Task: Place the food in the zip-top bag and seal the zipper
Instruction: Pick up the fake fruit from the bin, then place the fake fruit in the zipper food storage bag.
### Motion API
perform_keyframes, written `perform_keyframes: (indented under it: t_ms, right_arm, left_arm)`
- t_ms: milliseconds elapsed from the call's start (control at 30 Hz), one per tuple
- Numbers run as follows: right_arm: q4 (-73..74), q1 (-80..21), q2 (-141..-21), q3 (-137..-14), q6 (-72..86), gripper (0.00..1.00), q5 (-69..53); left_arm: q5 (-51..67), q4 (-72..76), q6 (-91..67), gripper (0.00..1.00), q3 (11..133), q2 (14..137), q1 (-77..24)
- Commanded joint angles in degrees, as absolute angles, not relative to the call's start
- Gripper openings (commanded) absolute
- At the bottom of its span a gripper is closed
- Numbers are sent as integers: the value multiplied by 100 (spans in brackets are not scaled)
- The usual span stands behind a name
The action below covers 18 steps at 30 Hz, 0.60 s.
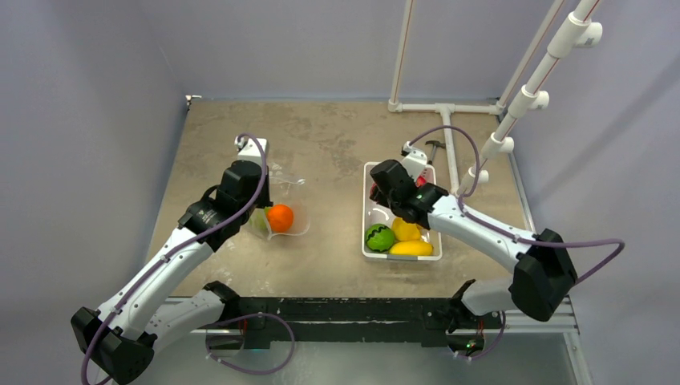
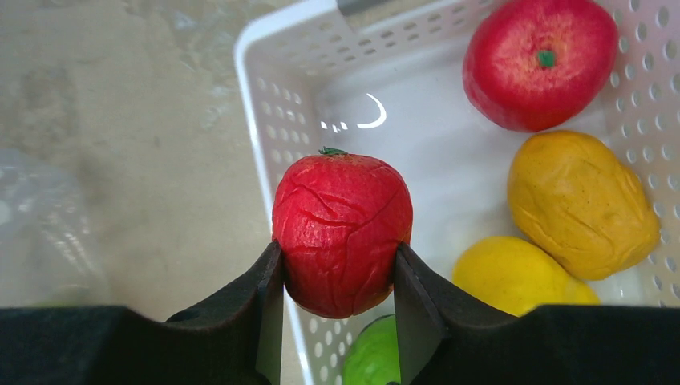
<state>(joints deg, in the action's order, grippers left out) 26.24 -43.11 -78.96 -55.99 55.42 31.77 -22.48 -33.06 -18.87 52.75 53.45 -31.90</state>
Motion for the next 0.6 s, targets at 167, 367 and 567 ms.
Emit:
perform_keyframes:
  t_ms: [167, 367, 567]
  right_arm:
    - [1995, -4368, -6983, -5947, 4607, 0, 2684]
    - [1711, -4733, -6774, -6060, 4349, 0, 2323]
    - [1511, -5646, -6968, -6376, 4256, 0, 2321]
  left_arm:
    - [-2241, -3118, -1863, 0, 5282, 5291, -3189]
    - [-2243, -3118, -1864, 0, 5282, 5291, -3187]
    - [-2250, -3116, -1864, 0, 5285, 5297, -3185]
